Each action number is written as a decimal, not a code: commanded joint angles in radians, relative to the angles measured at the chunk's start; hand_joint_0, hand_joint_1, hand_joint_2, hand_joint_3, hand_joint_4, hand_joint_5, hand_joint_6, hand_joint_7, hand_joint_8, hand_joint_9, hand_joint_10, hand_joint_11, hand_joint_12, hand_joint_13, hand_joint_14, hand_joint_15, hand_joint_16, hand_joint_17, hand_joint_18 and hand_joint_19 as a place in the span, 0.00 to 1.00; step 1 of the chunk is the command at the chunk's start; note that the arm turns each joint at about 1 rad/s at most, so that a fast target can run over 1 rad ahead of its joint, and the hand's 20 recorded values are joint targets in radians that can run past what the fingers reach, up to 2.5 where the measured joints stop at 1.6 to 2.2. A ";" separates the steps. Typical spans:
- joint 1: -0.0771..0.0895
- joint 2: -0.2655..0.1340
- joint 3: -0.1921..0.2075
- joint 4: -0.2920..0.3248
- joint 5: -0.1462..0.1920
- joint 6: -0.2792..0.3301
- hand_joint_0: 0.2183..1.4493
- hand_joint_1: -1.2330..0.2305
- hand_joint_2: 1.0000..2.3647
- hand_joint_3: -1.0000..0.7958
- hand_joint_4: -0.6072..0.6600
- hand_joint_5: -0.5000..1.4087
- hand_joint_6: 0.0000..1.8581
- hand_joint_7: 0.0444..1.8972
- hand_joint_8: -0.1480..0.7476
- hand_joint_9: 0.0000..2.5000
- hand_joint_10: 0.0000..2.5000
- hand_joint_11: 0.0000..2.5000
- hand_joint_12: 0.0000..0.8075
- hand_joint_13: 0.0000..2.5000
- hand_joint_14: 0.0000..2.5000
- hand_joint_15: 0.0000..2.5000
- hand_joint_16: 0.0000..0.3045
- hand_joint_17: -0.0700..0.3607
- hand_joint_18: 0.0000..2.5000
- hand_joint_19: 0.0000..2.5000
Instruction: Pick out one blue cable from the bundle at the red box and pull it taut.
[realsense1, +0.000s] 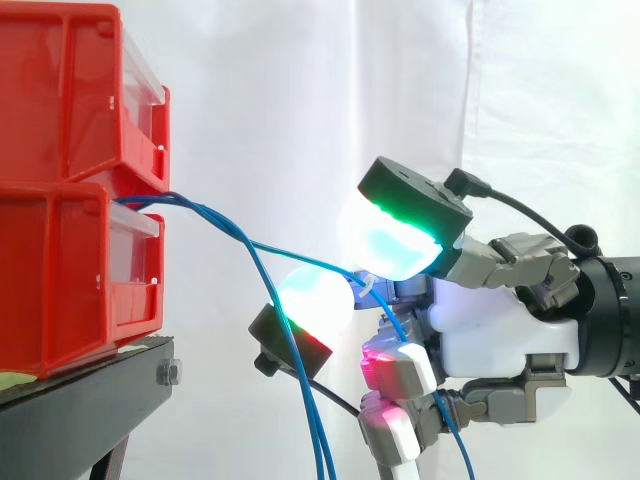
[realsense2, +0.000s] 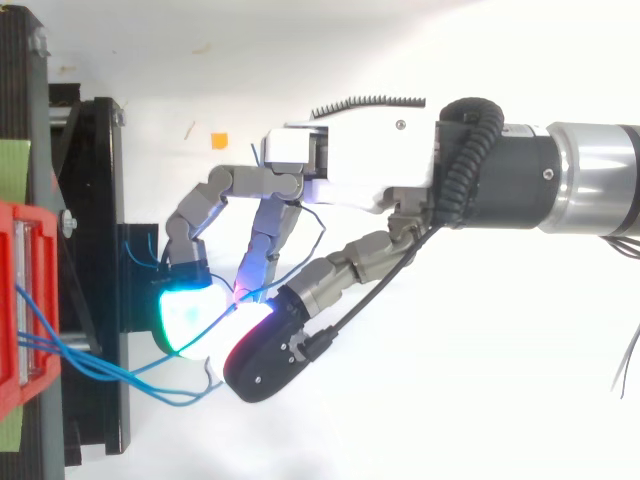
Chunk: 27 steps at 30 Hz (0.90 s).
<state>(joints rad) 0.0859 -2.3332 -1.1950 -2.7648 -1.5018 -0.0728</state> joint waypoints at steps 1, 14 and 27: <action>0.000 0.000 0.000 0.001 0.000 0.001 0.25 0.41 0.00 0.28 0.51 0.20 0.47 0.47 0.49 0.52 0.01 0.29 0.47 0.47 0.01 0.24 0.17 0.44 0.40 0.23; 0.002 0.002 0.002 0.001 0.000 -0.002 0.32 0.37 0.01 0.41 0.45 0.20 0.50 0.49 0.49 0.53 0.01 0.30 0.46 0.47 0.01 0.25 0.16 0.42 0.39 0.24; 0.003 0.009 0.002 -0.042 -0.002 -0.015 0.32 0.32 0.02 0.47 0.44 0.22 0.49 0.54 0.51 0.56 0.01 0.30 0.47 0.48 0.01 0.24 0.17 0.43 0.40 0.23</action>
<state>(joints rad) 0.0899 -2.3306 -1.1942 -2.7816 -1.5015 -0.0781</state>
